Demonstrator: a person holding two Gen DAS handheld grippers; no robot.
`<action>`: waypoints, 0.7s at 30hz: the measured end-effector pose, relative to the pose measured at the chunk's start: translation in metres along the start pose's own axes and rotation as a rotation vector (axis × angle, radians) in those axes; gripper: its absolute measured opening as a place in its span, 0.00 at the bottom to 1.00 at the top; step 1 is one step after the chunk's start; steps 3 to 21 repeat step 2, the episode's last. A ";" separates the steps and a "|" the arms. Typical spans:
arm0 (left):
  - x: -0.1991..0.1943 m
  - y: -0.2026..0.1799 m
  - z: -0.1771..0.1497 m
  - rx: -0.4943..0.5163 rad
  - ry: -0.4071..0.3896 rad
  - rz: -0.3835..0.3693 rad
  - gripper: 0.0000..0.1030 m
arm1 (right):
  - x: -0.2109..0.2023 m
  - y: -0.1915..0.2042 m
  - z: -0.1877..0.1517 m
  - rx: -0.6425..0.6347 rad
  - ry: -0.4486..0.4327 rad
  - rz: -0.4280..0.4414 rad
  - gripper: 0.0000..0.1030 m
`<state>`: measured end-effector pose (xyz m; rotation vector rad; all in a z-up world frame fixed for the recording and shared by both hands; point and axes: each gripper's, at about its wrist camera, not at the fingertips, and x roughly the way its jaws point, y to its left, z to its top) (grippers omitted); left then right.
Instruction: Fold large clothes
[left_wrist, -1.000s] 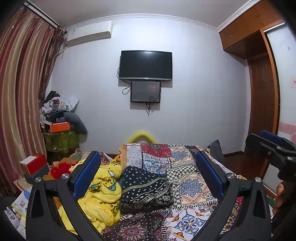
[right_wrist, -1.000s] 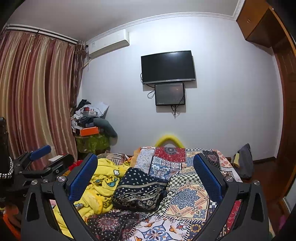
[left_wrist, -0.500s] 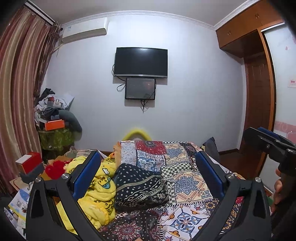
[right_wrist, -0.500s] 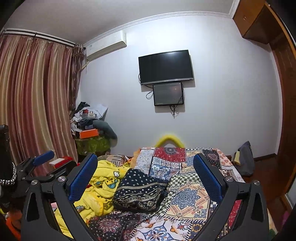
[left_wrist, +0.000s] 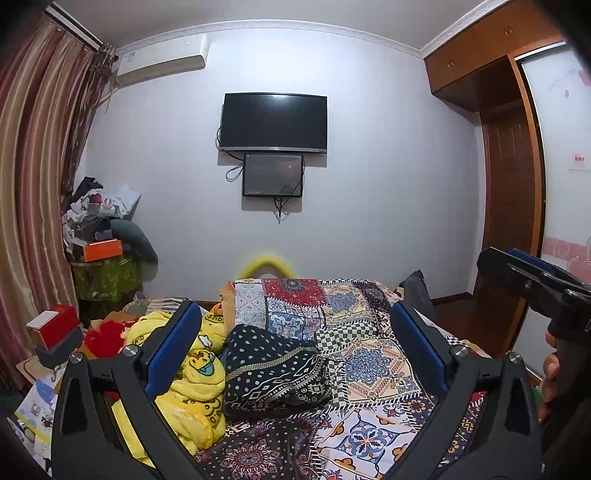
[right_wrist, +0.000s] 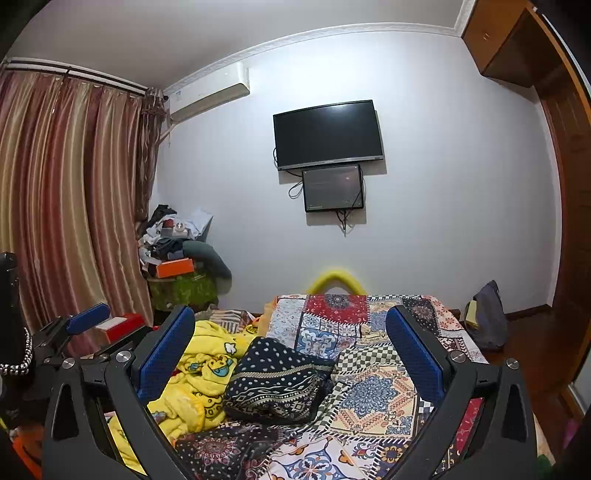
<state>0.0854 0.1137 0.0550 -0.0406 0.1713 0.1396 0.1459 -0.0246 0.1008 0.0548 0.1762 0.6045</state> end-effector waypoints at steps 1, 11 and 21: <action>0.001 0.000 0.000 0.000 0.002 -0.003 1.00 | 0.000 0.000 0.000 0.003 0.000 0.001 1.00; 0.001 0.000 -0.001 -0.001 0.004 -0.002 1.00 | 0.000 0.000 0.000 0.005 0.000 0.001 1.00; 0.001 0.000 -0.001 -0.001 0.004 -0.002 1.00 | 0.000 0.000 0.000 0.005 0.000 0.001 1.00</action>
